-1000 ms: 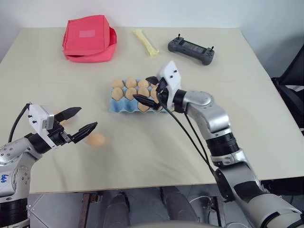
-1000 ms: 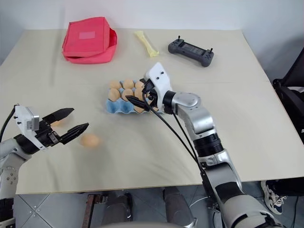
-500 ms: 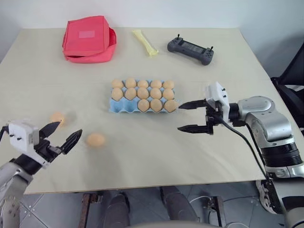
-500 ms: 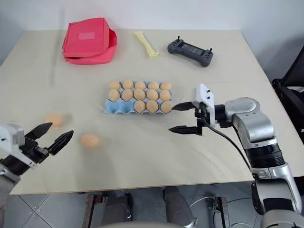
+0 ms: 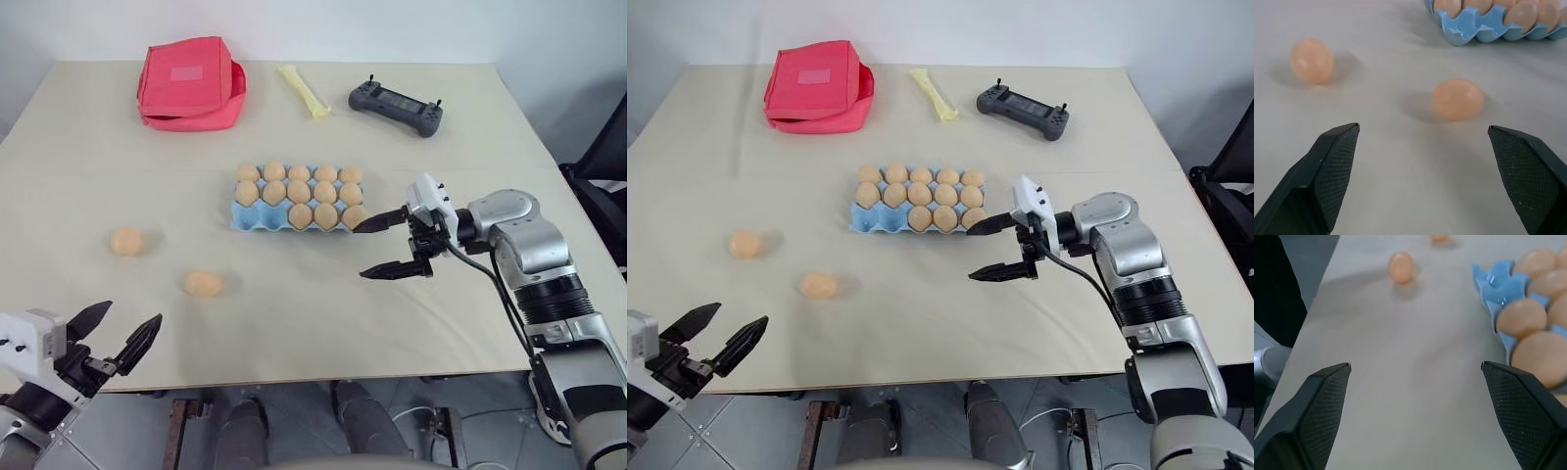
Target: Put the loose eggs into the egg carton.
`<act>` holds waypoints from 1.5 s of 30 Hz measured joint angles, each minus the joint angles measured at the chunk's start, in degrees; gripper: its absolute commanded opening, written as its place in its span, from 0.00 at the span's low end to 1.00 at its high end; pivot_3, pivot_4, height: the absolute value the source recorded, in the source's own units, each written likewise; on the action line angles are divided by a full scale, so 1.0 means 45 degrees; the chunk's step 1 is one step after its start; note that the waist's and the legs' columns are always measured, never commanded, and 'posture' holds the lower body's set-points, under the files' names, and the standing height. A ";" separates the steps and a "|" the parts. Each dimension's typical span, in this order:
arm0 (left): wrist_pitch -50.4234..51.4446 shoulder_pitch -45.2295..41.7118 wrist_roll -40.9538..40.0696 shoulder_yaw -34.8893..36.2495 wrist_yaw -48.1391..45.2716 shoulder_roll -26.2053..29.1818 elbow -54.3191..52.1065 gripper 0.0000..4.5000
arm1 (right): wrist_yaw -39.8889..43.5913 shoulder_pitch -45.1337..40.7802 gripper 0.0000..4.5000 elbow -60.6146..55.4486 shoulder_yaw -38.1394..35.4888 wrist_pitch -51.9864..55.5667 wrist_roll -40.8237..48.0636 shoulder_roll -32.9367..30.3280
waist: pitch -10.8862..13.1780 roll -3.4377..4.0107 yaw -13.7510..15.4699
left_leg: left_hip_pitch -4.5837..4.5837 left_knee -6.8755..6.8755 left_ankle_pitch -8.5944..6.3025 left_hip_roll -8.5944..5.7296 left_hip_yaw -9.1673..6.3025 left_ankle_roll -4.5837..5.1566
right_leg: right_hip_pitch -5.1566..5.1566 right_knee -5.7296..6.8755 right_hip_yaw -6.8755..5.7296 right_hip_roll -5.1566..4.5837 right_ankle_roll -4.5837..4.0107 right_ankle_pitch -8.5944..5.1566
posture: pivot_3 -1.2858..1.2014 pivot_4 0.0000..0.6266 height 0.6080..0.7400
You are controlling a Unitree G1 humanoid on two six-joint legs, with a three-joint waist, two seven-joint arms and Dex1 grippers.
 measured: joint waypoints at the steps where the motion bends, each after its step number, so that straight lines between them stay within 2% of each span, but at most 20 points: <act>1: 0.0225 -0.0371 0.0005 -0.0336 0.0105 0.0312 0.0020 1.00 | 0.0000 -0.0008 0.99 -0.0003 0.0000 0.0002 0.0002 0.0074 | 0.0000 -0.0001 0.0006 | -0.0002 -0.0006 -0.0001 0.0002 -0.0004 -0.0001 | -0.0004 0.0001 -0.0004 0.0001 0.0002 0.0000 | 0.52 0.24 1.00; 5: 0.0601 -0.1692 0.0126 -0.1424 0.0281 0.0863 0.0231 1.00 | -0.0009 0.0053 0.99 -0.0317 -0.0008 0.0107 0.0031 0.0188 | 0.0000 0.0003 -0.0023 | 0.0000 -0.0025 -0.0006 0.0003 -0.0005 -0.0008 | -0.0013 0.0016 -0.0006 0.0004 0.0034 0.0014 | 0.52 0.24 1.00; 10: 0.0910 -0.3237 0.0951 -0.2930 0.0405 0.1492 0.1562 1.00 | -0.0064 0.0471 0.99 -0.1104 -0.0036 0.0365 0.0169 0.0159 | 0.0000 0.0003 -0.0037 | 0.0003 -0.0025 -0.0018 0.0006 -0.0017 -0.0018 | -0.0022 0.0053 -0.0014 0.0014 0.0107 0.0051 | 0.52 0.24 1.00; 26: -0.0623 -0.5999 0.3566 -0.6231 -0.0991 0.1782 0.4664 1.00 | -0.0661 0.1136 0.99 -0.2338 -0.0109 0.1157 0.0568 -0.0034 | -0.0001 0.0005 0.0051 | 0.0004 -0.0006 -0.0018 0.0003 -0.0023 -0.0015 | -0.0015 0.0074 -0.0021 0.0012 0.0129 0.0061 | 0.52 0.24 1.00; 29: -0.0914 -0.6610 0.3893 -0.6643 -0.1267 0.1782 0.5196 0.87 | -0.0791 0.1055 1.00 -0.2305 -0.0109 0.1153 0.0563 0.0005 | -0.0001 0.0006 0.0081 | 0.0005 -0.0002 -0.0015 0.0004 -0.0023 -0.0012 | -0.0014 0.0079 -0.0021 0.0013 0.0141 0.0068 | 0.52 0.24 1.00; 34: -0.1088 -0.7093 0.4140 -0.6928 -0.1538 0.1783 0.5615 0.55 | -0.1039 0.0877 1.00 -0.2014 -0.0110 0.1102 0.0548 0.0015 | -0.0002 0.0007 0.0186 | 0.0006 -0.0008 -0.0016 0.0003 -0.0024 -0.0012 | -0.0014 0.0079 -0.0021 0.0012 0.0178 0.0087 | 0.52 0.24 1.00; 35: -0.1057 -0.7190 0.4140 -0.6943 -0.1611 0.1783 0.5659 0.52 | -0.1096 0.0872 1.00 -0.1925 -0.0119 0.1065 0.0547 0.0015 | -0.0002 0.0007 0.0218 | 0.0005 -0.0010 -0.0016 0.0003 -0.0024 -0.0012 | -0.0015 0.0079 -0.0021 0.0012 0.0184 0.0089 | 0.52 0.24 1.00; 45: -0.0356 -0.9846 0.3444 -0.6830 -0.2134 0.1720 0.6031 0.51 | -0.1698 0.0926 1.00 -0.1877 -0.0614 0.0873 0.0542 -0.0026 | -0.0001 0.0006 0.0391 | -0.0005 -0.0009 -0.0016 0.0003 -0.0025 -0.0012 | -0.0021 0.0078 -0.0027 0.0013 0.0236 0.0118 | 0.52 0.24 1.00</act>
